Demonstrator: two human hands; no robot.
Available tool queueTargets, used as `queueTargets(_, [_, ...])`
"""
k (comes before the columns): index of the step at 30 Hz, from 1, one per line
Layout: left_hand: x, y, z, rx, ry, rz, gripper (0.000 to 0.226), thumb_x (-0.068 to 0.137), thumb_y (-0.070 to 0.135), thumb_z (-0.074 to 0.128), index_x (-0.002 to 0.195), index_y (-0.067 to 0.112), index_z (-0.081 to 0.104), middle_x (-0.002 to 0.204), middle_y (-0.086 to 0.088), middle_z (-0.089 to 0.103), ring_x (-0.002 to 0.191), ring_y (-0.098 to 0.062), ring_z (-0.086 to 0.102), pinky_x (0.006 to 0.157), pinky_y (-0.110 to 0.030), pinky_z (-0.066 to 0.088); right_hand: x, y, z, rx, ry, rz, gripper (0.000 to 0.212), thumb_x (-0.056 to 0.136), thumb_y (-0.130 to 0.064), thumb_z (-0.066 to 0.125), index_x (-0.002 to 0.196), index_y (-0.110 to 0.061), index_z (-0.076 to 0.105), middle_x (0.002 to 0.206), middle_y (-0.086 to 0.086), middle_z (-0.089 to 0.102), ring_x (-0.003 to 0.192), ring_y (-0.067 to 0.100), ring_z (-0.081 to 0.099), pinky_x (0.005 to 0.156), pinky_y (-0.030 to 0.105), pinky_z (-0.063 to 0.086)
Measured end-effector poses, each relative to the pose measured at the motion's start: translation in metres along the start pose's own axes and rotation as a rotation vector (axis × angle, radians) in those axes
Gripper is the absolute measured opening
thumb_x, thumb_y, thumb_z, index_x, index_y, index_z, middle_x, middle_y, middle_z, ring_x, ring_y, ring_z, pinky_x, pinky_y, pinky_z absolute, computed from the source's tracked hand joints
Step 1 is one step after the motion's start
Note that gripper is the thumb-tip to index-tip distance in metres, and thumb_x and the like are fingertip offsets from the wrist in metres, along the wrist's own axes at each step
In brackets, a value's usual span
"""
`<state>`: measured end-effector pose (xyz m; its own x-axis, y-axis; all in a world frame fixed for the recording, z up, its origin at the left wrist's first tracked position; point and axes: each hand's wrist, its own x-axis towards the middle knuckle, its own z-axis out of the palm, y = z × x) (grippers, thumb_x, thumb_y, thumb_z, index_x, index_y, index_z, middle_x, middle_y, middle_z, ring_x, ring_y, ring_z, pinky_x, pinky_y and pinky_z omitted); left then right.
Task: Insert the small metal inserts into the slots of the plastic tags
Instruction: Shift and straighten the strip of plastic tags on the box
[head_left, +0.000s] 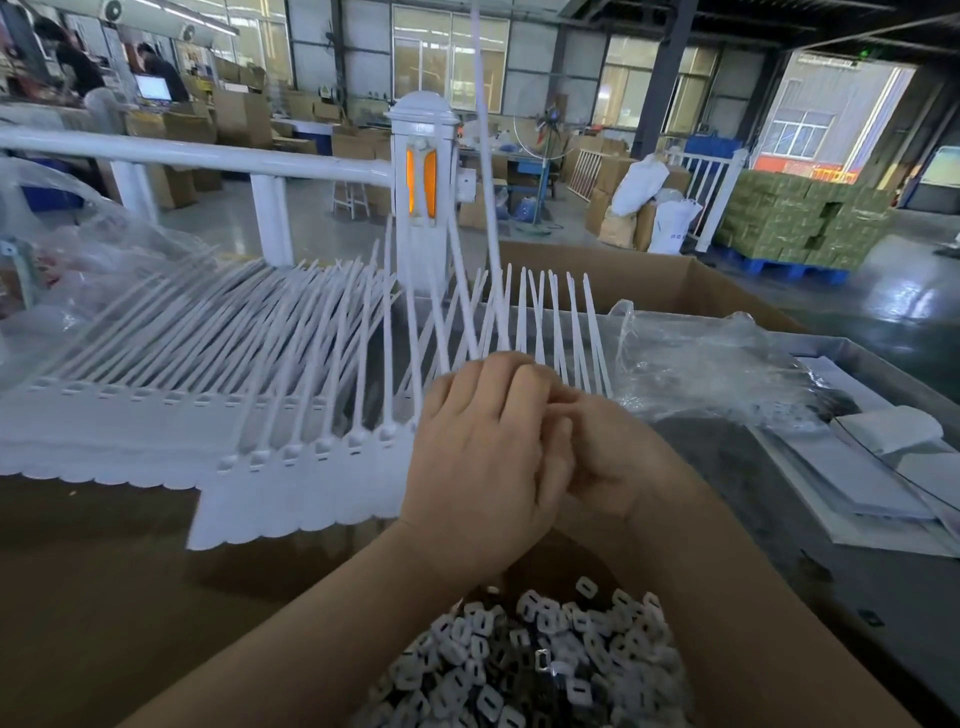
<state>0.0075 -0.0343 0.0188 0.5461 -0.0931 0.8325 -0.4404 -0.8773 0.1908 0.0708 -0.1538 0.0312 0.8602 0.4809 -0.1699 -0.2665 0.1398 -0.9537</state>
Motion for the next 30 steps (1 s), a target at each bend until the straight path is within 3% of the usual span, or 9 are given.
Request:
queueTargets(2, [0.002, -0.003, -0.001, 0.02, 0.04, 0.0, 0.017, 0.093, 0.029, 0.047, 0.105, 0.018, 0.053, 0.107, -0.002, 0.059, 0.1, -0.019, 0.052, 0.088, -0.033, 0.035, 0.002, -0.01, -0.014, -0.083, 0.022, -0.033, 0.031, 0.068, -0.005, 0.069, 0.098, -0.012, 0.074, 0.093, 0.01, 0.072, 0.092, 0.028, 0.067, 0.086, 0.047, 0.054])
queueTargets(4, [0.007, -0.009, -0.001, 0.052, 0.071, -0.076, 0.022, 0.093, 0.03, 0.046, 0.107, 0.016, 0.055, 0.109, -0.002, 0.059, 0.103, -0.02, 0.051, 0.09, -0.031, 0.028, 0.004, -0.015, -0.033, -0.16, 0.08, -0.02, 0.02, 0.08, 0.001, 0.064, 0.089, -0.014, 0.074, 0.092, 0.009, 0.072, 0.088, 0.029, 0.069, 0.073, 0.043, 0.056])
queueTargets(7, [0.014, -0.029, 0.0, 0.061, 0.062, -0.35, 0.031, 0.091, 0.034, 0.048, 0.116, 0.017, 0.053, 0.115, -0.003, 0.054, 0.111, -0.021, 0.046, 0.093, -0.034, 0.024, 0.002, -0.017, -0.053, -0.281, 0.181, 0.035, 0.021, 0.094, 0.001, 0.056, 0.102, -0.012, 0.071, 0.098, 0.007, 0.074, 0.081, 0.023, 0.074, 0.06, 0.031, 0.057])
queueTargets(11, [0.011, -0.068, 0.005, 0.0, -0.239, -0.785, 0.052, 0.088, 0.041, 0.063, 0.129, 0.021, 0.037, 0.133, -0.008, 0.042, 0.127, -0.029, 0.037, 0.107, -0.048, 0.027, 0.002, -0.015, -0.066, -0.52, 0.273, 0.102, 0.02, 0.095, 0.0, 0.058, 0.103, -0.012, 0.071, 0.11, 0.01, 0.068, 0.1, 0.031, 0.065, 0.08, 0.04, 0.058])
queueTargets(15, [0.008, -0.093, 0.008, -0.045, -0.458, -0.921, 0.069, 0.081, 0.043, 0.074, 0.132, 0.025, 0.032, 0.137, -0.013, 0.036, 0.129, -0.033, 0.033, 0.108, -0.051, 0.029, -0.003, -0.018, -0.075, -0.817, 0.309, 0.184, 0.016, 0.088, -0.001, 0.065, 0.098, -0.013, 0.069, 0.102, 0.004, 0.068, 0.094, 0.021, 0.065, 0.069, 0.03, 0.052])
queueTargets(20, [-0.001, -0.098, 0.013, -0.178, -0.56, -0.886, 0.08, 0.082, 0.045, 0.074, 0.145, 0.033, 0.026, 0.152, -0.01, 0.027, 0.136, -0.035, 0.031, 0.112, -0.054, 0.034, -0.011, -0.025, -0.082, -1.13, 0.286, 0.282, 0.009, 0.084, -0.018, 0.077, 0.087, -0.02, 0.069, 0.093, -0.002, 0.067, 0.084, 0.01, 0.063, 0.055, 0.016, 0.043])
queueTargets(24, [-0.015, -0.089, 0.024, -0.018, -0.723, -0.677, 0.082, 0.087, 0.068, 0.053, 0.152, 0.046, 0.009, 0.165, 0.0, -0.002, 0.151, -0.031, 0.001, 0.118, -0.06, 0.008, -0.013, -0.026, -0.078, -1.367, 0.292, 0.356, 0.015, 0.081, -0.026, 0.081, 0.088, -0.02, 0.069, 0.092, -0.002, 0.068, 0.084, 0.011, 0.062, 0.064, 0.024, 0.046])
queueTargets(28, [-0.021, -0.091, 0.029, 0.098, -0.908, -0.516, 0.071, 0.092, 0.073, 0.032, 0.153, 0.049, 0.004, 0.165, 0.001, -0.018, 0.149, -0.026, -0.023, 0.118, -0.057, -0.004, -0.012, -0.028, -0.055, -1.442, 0.367, 0.09, 0.019, 0.081, -0.02, 0.08, 0.091, -0.025, 0.065, 0.089, -0.003, 0.065, 0.08, 0.013, 0.064, 0.068, 0.028, 0.054])
queueTargets(30, [-0.021, -0.092, 0.028, 0.087, -0.967, -0.473, 0.07, 0.091, 0.075, 0.029, 0.152, 0.052, 0.002, 0.163, 0.002, -0.022, 0.147, -0.025, -0.029, 0.117, -0.056, -0.008, -0.013, -0.032, -0.036, -1.368, 0.141, -0.016, 0.018, 0.081, -0.02, 0.08, 0.085, -0.031, 0.066, 0.084, -0.008, 0.067, 0.076, 0.009, 0.066, 0.066, 0.028, 0.056])
